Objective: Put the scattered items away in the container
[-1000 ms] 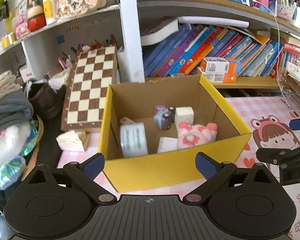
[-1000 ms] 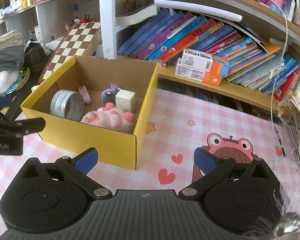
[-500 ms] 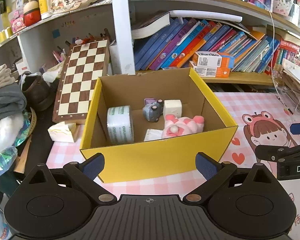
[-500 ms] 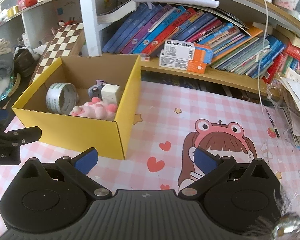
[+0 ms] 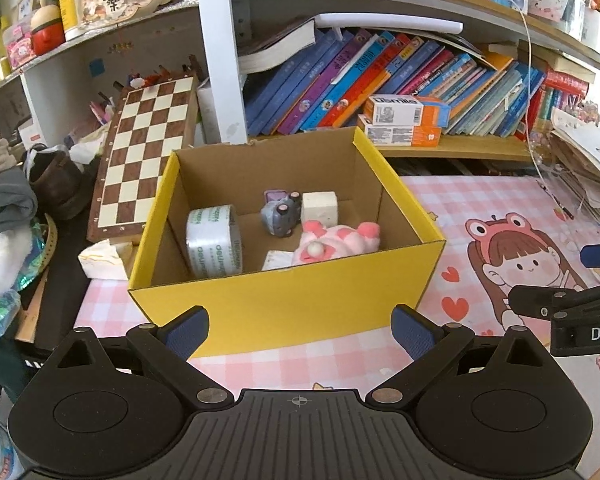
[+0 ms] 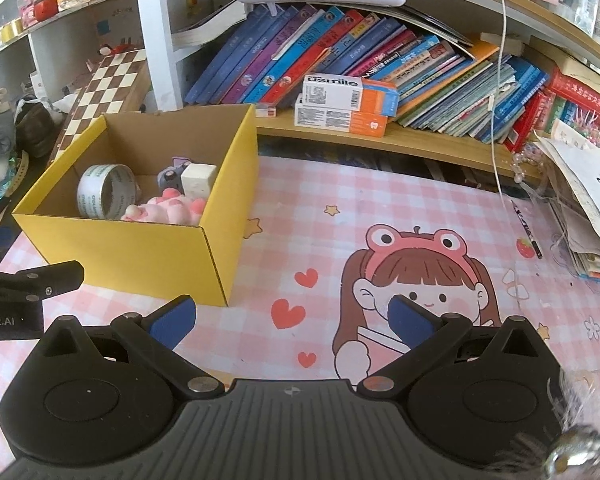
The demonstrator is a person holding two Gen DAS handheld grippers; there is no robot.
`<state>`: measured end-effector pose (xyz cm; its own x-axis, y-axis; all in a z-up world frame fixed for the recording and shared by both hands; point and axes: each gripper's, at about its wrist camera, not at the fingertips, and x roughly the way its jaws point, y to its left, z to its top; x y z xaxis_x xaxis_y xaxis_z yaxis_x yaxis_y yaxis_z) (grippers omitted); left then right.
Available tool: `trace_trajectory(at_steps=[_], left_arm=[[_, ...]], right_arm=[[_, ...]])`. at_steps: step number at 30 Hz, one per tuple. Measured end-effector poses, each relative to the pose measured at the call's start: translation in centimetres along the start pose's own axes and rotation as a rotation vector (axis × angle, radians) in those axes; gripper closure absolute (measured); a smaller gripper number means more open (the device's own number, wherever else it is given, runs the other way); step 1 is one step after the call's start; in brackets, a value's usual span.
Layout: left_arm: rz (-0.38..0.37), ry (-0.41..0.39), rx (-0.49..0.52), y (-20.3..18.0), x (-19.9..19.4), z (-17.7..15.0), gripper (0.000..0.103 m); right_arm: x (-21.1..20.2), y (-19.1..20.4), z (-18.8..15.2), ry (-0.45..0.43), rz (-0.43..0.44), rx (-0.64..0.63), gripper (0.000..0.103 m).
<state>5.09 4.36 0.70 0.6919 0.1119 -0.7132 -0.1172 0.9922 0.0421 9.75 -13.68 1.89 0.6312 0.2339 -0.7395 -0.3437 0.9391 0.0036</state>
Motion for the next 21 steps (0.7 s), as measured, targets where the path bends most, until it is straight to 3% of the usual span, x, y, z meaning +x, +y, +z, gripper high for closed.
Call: trace_trajectory(at_steps=[21], left_arm=[[-0.012, 0.031, -0.007, -0.78, 0.27, -0.32, 0.0]], right_arm=[[0.08, -0.52, -0.28, 0.002, -0.012, 0.015, 0.0]])
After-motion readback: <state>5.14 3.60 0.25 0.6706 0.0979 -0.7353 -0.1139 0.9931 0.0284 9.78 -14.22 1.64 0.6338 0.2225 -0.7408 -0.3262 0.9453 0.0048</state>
